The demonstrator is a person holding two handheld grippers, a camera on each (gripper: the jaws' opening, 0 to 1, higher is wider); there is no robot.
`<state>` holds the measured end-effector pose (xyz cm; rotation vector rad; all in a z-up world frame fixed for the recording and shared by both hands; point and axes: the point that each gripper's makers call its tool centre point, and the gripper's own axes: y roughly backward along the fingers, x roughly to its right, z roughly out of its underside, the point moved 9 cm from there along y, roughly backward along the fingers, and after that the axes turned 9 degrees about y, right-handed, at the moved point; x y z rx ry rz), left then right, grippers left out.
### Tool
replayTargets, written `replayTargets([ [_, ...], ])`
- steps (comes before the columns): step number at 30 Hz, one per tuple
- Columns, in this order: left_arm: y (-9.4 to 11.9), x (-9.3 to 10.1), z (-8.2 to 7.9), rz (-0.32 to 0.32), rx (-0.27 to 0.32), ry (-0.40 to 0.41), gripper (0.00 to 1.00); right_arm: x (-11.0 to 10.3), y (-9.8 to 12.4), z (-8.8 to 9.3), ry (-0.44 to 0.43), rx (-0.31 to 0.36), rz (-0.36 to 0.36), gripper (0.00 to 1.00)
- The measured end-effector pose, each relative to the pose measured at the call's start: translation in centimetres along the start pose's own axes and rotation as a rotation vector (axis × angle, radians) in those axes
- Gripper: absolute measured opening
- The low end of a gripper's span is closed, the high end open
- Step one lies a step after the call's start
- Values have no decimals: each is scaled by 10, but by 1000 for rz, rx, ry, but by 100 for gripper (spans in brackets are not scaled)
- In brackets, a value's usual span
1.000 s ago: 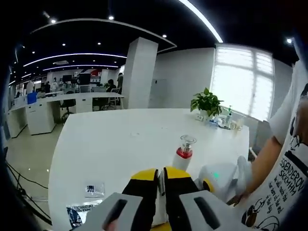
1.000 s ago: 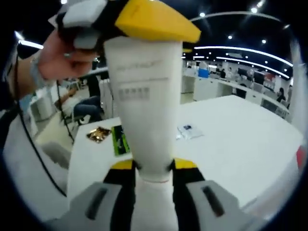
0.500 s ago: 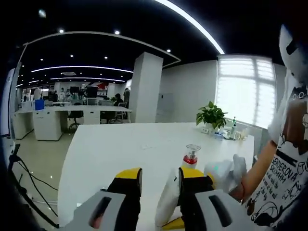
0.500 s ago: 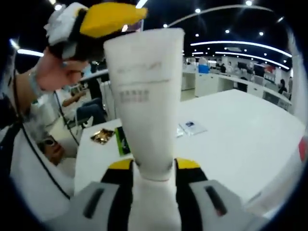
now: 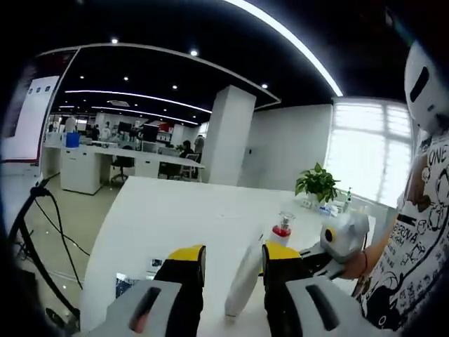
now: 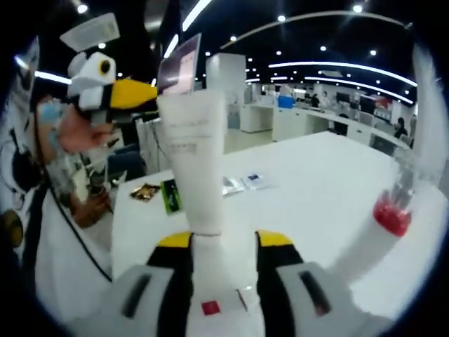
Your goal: Arrange the skincare products in the storage area until every visible bottle or jar stands upright without overlapping.
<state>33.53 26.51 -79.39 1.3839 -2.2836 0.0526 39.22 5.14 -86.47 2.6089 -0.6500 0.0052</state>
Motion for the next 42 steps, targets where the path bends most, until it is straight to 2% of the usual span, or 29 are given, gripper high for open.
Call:
replayTargets([
  [4, -3, -1, 24, -34, -71, -2, 32, 3, 8, 2, -22, 7, 28, 30],
  [6, -9, 0, 40, -71, -127, -9, 30, 6, 12, 4, -26, 0, 65, 28],
  [12, -35, -3, 74, -86, -242, -11, 24, 8, 26, 6, -15, 8, 113, 26],
  [15, -46, -9, 85, -118, -268, -24, 22, 9, 29, 9, -19, -4, 127, 25],
  [17, -49, -10, 90, -114, -282, -18, 22, 10, 32, 12, -19, -11, 140, 25],
  [23, -47, -14, 94, -124, -297, -29, 22, 15, 40, 16, -18, -12, 167, 24],
  [30, -44, -24, 97, -174, -311, -41, 21, 20, 43, 20, -20, -23, 182, 23],
  [37, -49, -27, 95, -202, -316, -42, 18, 21, 43, 20, -10, -31, 174, 23],
  [42, -56, -27, 96, -191, -329, -39, 18, 21, 44, 22, -9, -41, 170, 23],
])
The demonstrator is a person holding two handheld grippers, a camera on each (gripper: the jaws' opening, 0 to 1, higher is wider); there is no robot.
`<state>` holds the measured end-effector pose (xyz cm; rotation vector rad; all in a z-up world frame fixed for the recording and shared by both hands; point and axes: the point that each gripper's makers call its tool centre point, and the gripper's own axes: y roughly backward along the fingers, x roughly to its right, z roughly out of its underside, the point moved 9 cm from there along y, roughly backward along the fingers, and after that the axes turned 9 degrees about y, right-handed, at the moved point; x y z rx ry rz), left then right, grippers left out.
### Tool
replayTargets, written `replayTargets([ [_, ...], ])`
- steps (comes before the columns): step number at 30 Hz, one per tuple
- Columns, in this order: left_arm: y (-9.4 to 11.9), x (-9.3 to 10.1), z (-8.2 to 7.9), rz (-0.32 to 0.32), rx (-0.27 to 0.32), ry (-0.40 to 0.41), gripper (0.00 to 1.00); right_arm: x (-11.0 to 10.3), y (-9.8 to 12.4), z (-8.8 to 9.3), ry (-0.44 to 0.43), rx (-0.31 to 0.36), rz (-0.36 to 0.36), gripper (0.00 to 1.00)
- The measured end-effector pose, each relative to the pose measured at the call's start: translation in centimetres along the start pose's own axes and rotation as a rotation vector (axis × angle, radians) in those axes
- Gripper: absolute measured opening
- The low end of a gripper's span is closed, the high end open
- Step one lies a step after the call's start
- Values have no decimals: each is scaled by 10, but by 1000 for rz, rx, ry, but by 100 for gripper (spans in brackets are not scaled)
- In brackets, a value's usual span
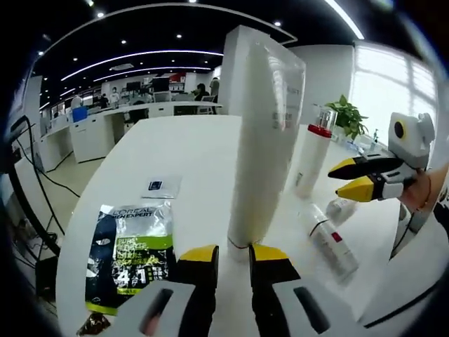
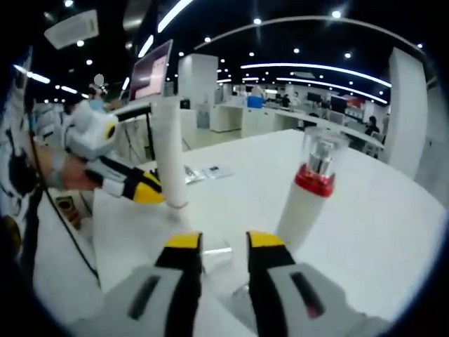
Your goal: Arrange the skincare products in the storage area until every visible bottle or jar stands upright without overlapping.
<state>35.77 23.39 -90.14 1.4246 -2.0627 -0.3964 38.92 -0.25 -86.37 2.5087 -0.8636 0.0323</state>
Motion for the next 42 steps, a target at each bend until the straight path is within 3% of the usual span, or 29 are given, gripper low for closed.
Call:
replayTargets([
  [12, -11, 2, -2, 20, -2, -31, 14, 8, 10, 8, -3, -25, 23, 22],
  [28, -39, 12, -21, 86, -3, -78, 14, 31, 21, 23, -30, -62, 94, 22],
  [42, -60, 23, -31, 147, -11, -100, 14, 60, 5, 27, -13, -66, 35, 30],
])
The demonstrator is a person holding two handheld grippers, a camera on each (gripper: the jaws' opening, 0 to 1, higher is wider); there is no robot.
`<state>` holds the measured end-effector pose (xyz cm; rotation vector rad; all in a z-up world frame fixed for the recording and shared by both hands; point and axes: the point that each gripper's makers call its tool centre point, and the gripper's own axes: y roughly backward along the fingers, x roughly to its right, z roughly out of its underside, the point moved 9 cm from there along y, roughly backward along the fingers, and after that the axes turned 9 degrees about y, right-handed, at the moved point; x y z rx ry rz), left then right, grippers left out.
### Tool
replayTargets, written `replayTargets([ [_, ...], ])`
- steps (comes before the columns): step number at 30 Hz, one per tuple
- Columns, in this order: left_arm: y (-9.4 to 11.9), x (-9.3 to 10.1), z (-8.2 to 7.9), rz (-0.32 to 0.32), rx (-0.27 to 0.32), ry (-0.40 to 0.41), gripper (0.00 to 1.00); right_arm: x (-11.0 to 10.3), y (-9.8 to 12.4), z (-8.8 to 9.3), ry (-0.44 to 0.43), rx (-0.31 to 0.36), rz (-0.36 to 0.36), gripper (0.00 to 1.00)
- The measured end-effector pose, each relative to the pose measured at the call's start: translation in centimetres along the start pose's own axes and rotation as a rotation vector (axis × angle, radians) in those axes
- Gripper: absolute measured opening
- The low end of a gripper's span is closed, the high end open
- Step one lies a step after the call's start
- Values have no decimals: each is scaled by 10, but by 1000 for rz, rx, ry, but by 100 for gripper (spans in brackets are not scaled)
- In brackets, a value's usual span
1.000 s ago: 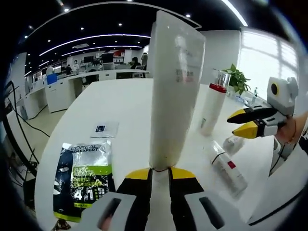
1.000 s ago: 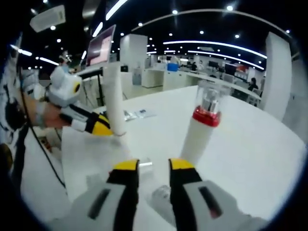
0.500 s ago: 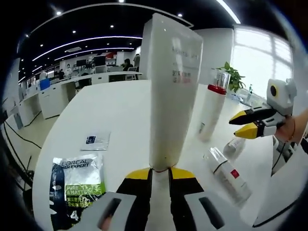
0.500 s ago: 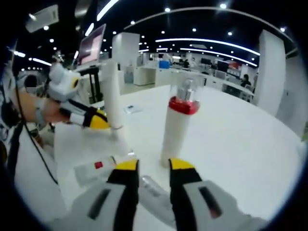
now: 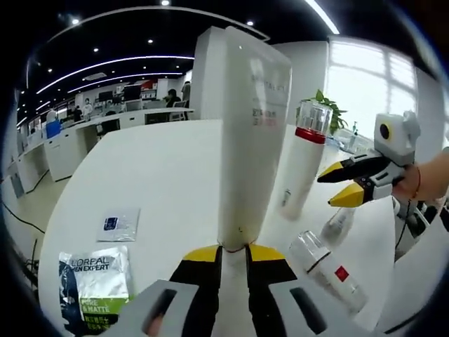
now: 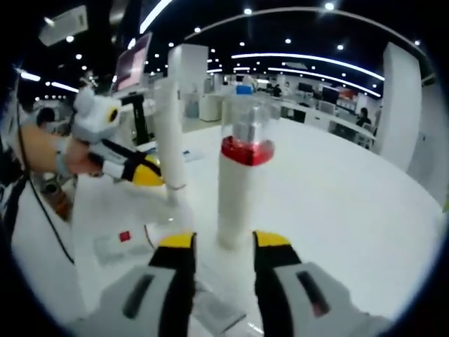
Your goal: Arrange the skincare products in the storage area until every visible bottle or jar stands upright without overlapping.
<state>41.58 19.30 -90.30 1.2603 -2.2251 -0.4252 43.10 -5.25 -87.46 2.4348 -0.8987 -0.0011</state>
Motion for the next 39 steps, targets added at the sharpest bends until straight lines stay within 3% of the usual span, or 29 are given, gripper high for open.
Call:
replayTargets([
  [12, -17, 12, -7, 42, -15, -31, 14, 15, -23, -2, 57, -33, -110, 31],
  [24, -25, 20, -11, 83, -23, -59, 14, 23, -27, -4, 107, -54, -146, 24],
  [39, -36, 19, -19, 133, -58, -114, 14, 14, -31, -6, 109, -79, -101, 24],
])
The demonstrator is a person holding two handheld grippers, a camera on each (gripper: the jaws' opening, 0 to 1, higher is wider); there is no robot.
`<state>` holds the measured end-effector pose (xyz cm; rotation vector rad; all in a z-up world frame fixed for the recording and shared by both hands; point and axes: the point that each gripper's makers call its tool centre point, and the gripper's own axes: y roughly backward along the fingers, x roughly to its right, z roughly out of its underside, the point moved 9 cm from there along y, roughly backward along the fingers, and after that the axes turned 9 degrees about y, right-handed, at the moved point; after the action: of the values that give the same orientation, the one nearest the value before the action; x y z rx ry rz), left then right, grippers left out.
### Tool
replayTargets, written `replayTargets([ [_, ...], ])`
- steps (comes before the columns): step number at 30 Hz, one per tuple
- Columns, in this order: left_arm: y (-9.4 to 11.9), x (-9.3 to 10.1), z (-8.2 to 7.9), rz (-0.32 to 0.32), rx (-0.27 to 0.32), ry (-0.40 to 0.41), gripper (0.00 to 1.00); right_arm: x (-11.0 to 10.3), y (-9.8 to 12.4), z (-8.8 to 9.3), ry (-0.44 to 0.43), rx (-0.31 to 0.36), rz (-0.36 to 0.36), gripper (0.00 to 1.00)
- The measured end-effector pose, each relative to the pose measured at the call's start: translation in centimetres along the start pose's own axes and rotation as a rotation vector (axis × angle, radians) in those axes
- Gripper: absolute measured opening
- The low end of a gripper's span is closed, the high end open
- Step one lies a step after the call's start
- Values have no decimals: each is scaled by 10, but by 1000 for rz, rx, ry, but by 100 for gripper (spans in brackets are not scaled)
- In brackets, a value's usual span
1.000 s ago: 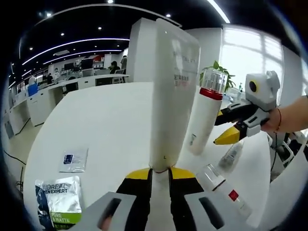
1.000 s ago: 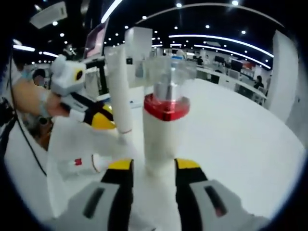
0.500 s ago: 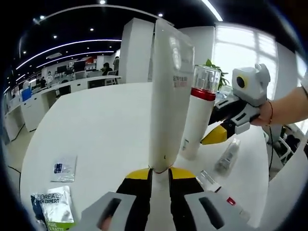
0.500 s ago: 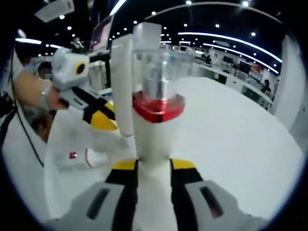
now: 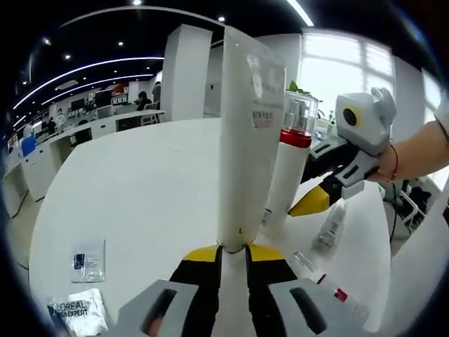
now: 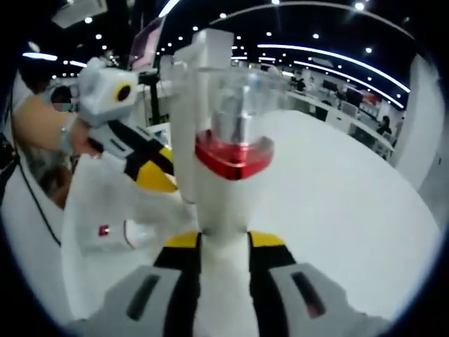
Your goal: Arrange the skincare products in the storage area until every visible bottle or jar stands upright without overlapping.
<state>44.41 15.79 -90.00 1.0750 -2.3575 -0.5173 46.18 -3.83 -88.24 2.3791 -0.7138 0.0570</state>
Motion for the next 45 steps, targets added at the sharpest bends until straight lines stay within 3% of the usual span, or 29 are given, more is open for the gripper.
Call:
replayTargets([
  [23, -5, 4, -2, 8, 2, 11, 14, -6, -7, -3, -41, 6, 33, 24],
  [29, -3, 4, -2, 18, 6, 47, 15, -7, -6, -4, -49, 6, 38, 24],
  [38, 18, -5, -3, -31, 50, 72, 16, -14, 13, -5, -96, 57, 44, 24],
  [45, 45, -4, 2, -42, 108, 159, 17, -29, 34, -10, -153, 128, 50, 24],
])
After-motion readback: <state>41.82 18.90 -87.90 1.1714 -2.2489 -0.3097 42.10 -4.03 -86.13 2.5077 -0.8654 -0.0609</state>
